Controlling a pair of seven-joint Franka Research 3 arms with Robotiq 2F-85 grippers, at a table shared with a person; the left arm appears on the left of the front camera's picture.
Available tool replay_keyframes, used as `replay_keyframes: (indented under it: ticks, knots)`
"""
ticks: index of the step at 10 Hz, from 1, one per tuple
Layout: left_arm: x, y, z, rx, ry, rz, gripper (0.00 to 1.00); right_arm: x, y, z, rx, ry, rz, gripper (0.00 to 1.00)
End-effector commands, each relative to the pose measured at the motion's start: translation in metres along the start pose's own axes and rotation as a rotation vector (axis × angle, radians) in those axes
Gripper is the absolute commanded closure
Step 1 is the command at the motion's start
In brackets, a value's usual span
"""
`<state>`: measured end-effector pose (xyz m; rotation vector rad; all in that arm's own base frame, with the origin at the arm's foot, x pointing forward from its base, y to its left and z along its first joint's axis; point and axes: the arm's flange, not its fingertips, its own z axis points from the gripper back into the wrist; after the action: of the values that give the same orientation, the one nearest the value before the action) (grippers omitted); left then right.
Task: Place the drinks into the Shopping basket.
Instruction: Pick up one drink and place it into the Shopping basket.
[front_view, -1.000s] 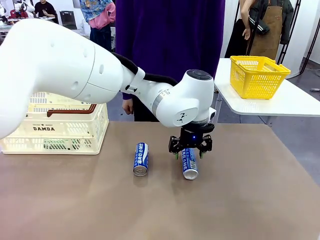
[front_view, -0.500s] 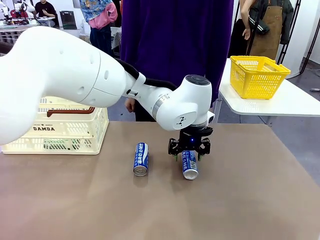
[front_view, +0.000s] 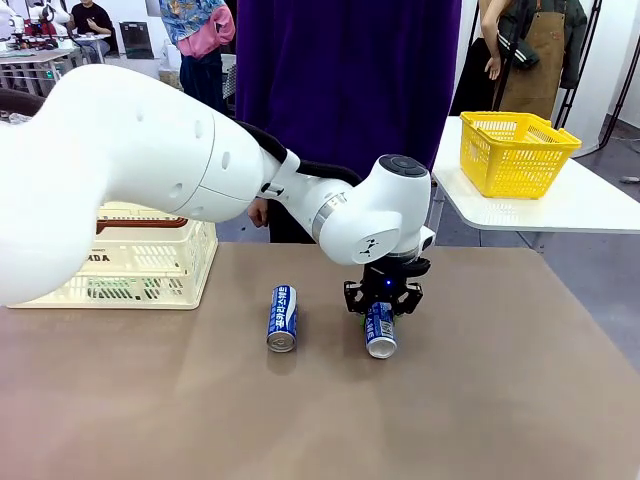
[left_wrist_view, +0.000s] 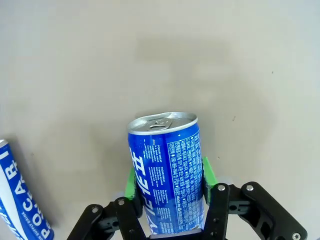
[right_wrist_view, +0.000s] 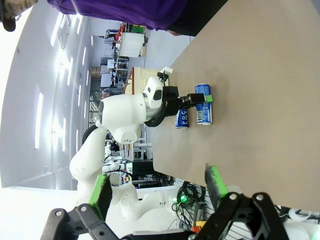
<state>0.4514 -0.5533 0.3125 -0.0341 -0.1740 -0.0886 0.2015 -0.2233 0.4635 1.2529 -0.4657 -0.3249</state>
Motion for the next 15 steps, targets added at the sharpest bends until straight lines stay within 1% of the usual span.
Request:
replay_keyframes:
  ticks: [1,4,5,6,7,8,9,10,11,13,14,15]
  knots:
    - [0.007,0.001,-0.002,0.013,-0.024,-0.013,1.00,0.002,0.000,-0.001,0.026,-0.010,0.027,0.00]
    - [0.009,0.005,-0.003,0.017,-0.023,-0.001,1.00,0.002,0.000,-0.001,0.026,-0.010,0.027,0.00]
    - [0.011,0.009,0.003,0.010,-0.032,0.006,1.00,0.002,0.000,-0.001,0.026,-0.010,0.027,0.00]
    - [0.014,0.017,0.019,0.028,-0.086,0.026,1.00,0.002,0.000,-0.001,0.026,-0.010,0.027,0.00]
    - [0.018,0.028,0.049,-0.004,-0.099,-0.006,1.00,0.002,0.000,-0.001,0.026,-0.010,0.027,0.00]
    - [0.019,0.039,0.087,-0.005,-0.064,-0.023,1.00,0.002,0.000,-0.001,0.026,-0.010,0.027,0.00]
    - [0.011,0.047,0.129,-0.022,0.002,-0.023,1.00,0.002,0.000,-0.001,0.026,-0.010,0.027,0.00]
    - [0.002,0.050,0.158,-0.055,0.037,-0.056,1.00,0.002,0.000,-0.001,0.026,-0.010,0.027,0.00]
    - [-0.009,0.053,0.182,-0.067,0.028,-0.094,1.00,0.002,0.000,-0.001,0.026,-0.010,0.027,0.00]
    - [-0.029,0.065,0.213,-0.097,-0.035,-0.138,1.00,0.002,0.000,-0.001,0.026,-0.010,0.027,0.00]
    - [-0.038,0.072,0.219,-0.107,-0.070,-0.102,1.00,0.002,0.000,-0.001,0.026,-0.010,0.027,0.00]
    - [-0.043,0.075,0.217,-0.101,-0.069,-0.028,1.00,0.002,0.000,-0.001,0.026,-0.010,0.027,0.00]
